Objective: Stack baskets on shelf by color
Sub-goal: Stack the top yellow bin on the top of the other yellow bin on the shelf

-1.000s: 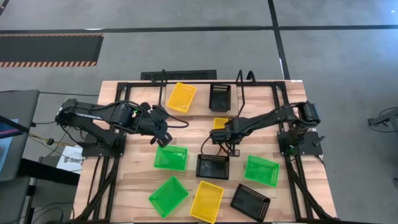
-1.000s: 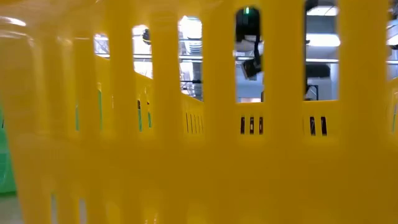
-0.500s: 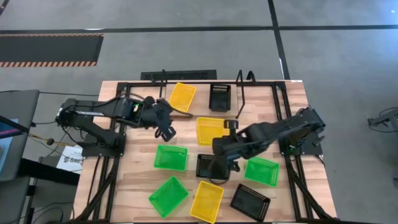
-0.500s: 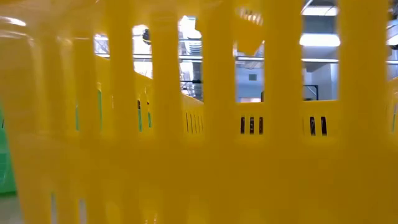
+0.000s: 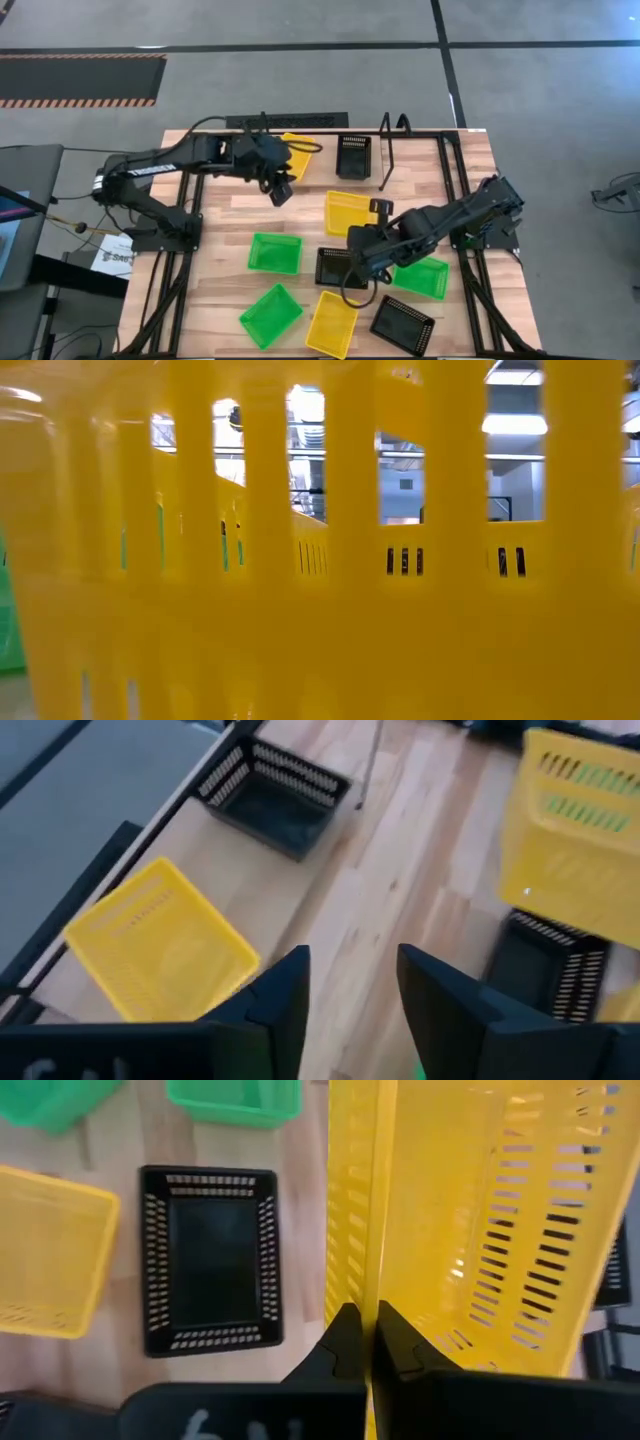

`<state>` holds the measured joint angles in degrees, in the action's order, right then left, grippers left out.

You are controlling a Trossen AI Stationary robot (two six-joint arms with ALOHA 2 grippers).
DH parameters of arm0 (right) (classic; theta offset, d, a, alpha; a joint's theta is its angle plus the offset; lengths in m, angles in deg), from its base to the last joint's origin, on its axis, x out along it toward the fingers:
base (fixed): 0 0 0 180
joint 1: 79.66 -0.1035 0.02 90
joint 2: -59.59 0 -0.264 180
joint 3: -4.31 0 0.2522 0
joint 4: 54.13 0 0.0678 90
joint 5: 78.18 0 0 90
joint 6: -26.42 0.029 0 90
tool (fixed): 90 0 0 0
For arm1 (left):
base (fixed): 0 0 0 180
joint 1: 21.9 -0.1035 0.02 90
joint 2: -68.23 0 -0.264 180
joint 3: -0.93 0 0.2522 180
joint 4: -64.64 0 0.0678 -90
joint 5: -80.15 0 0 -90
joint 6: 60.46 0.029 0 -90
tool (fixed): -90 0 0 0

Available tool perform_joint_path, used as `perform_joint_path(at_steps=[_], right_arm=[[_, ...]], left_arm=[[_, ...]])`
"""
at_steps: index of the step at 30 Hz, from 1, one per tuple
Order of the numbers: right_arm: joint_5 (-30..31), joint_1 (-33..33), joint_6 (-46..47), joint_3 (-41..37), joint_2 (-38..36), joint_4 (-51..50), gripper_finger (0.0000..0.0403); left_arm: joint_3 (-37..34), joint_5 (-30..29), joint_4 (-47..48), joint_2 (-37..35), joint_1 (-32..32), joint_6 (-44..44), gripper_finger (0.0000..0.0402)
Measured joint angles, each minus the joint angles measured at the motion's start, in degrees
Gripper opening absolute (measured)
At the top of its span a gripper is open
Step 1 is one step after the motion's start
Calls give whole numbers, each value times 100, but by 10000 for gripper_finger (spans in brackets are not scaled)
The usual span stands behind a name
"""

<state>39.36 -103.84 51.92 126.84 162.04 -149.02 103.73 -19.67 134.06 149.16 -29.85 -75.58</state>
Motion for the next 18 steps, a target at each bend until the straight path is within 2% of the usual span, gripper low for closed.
perform_joint_path(at_steps=[8, 13, 18], right_arm=[[-318, 335, -380, -568, 20, 1143, 2], [-493, 621, -720, -726, 5, 1603, 1], [-626, 789, -781, -737, 4, 1651, 1]], left_arm=[[4, 729, -297, 389, -172, 181, 190], [179, 1247, -226, 836, -170, 507, 192], [508, 1366, -94, 1237, -172, 834, 192]])
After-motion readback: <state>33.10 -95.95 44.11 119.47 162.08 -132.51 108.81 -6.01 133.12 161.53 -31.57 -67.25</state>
